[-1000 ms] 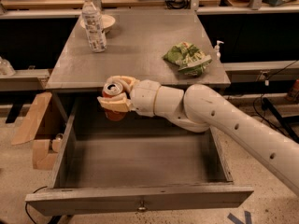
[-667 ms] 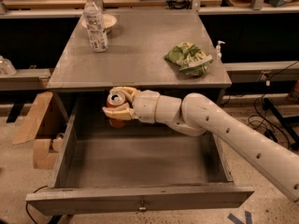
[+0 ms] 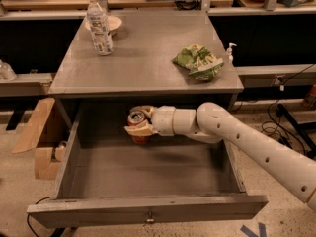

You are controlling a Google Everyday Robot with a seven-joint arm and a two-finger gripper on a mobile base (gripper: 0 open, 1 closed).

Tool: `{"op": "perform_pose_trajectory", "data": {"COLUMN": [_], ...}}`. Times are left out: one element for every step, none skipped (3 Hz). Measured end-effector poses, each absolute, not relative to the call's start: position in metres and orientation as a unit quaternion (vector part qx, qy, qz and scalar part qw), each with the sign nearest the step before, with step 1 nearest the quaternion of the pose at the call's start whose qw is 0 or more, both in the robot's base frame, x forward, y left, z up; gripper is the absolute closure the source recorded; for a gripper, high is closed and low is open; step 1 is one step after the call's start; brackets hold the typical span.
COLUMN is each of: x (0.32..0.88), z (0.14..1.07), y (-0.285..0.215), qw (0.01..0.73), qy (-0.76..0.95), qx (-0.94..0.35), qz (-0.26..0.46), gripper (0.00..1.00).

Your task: Place coke can into top drawer

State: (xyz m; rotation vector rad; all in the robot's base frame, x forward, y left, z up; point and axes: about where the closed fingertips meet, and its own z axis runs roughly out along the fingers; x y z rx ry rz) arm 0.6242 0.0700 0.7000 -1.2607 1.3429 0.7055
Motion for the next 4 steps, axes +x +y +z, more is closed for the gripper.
{"op": "perform_pose_trajectory", "data": {"x": [0.618, 0.606, 0.605, 0.604], "z": [0.683, 0.689, 0.695, 0.694], "y": [0.064, 0.070, 0.075, 0.077], "qw": [0.558, 0.592, 0.595, 0.593], "qy": [0.572, 0.558, 0.552, 0.552], "qx": [-0.520, -0.484, -0.484, -0.486], "qz": [0.303, 0.323, 0.327, 0.327], "gripper": [1.00, 1.00, 0.82, 0.51]}}
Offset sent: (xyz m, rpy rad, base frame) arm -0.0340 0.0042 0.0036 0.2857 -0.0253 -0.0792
